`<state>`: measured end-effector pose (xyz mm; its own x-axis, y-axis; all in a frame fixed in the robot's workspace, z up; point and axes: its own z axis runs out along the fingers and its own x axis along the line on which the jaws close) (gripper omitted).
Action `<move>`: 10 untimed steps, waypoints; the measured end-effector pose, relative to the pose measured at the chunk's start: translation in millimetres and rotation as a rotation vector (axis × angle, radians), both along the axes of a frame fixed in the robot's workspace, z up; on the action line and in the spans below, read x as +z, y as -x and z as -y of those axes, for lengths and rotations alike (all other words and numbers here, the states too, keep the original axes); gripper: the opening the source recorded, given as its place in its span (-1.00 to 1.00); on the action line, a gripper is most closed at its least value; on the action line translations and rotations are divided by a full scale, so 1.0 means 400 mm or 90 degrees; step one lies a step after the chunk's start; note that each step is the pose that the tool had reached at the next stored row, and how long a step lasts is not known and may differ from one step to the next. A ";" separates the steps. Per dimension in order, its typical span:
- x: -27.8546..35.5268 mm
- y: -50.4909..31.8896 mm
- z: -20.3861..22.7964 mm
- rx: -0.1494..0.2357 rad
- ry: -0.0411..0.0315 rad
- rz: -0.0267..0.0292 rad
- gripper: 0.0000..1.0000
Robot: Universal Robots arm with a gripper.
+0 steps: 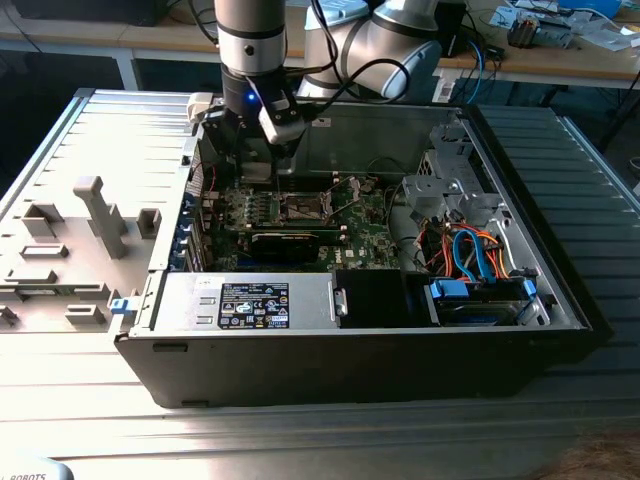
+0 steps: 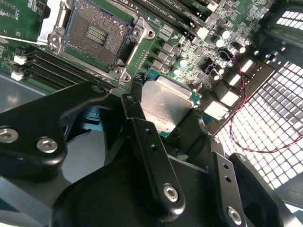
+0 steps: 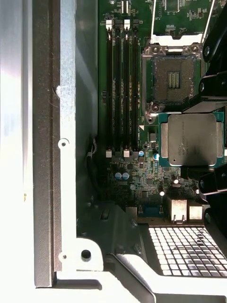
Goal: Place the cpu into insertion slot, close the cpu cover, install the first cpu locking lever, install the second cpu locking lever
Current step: 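Place the cpu into insertion slot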
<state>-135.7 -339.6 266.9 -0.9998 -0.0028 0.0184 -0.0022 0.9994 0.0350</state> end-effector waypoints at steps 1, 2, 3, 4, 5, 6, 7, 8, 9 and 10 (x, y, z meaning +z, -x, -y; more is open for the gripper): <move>0.000 0.001 0.000 0.000 0.0000 0.0000 0.08; 0.000 0.001 0.000 0.000 0.0000 0.0000 0.08; 0.000 0.002 0.000 0.000 0.0000 0.0000 0.08; 0.000 0.002 0.000 0.000 0.0000 0.0000 0.08; 0.000 0.003 0.000 0.000 -0.0001 0.0000 0.08; 0.000 0.004 0.000 0.000 0.0000 0.0000 0.08; 0.000 0.005 0.000 0.000 0.0000 0.0000 0.08; 0.000 0.005 0.000 0.000 0.0000 0.0000 0.08; 0.000 0.008 -0.002 0.000 0.0000 0.0000 0.08; 0.000 0.010 -0.003 0.000 0.0000 0.0000 0.08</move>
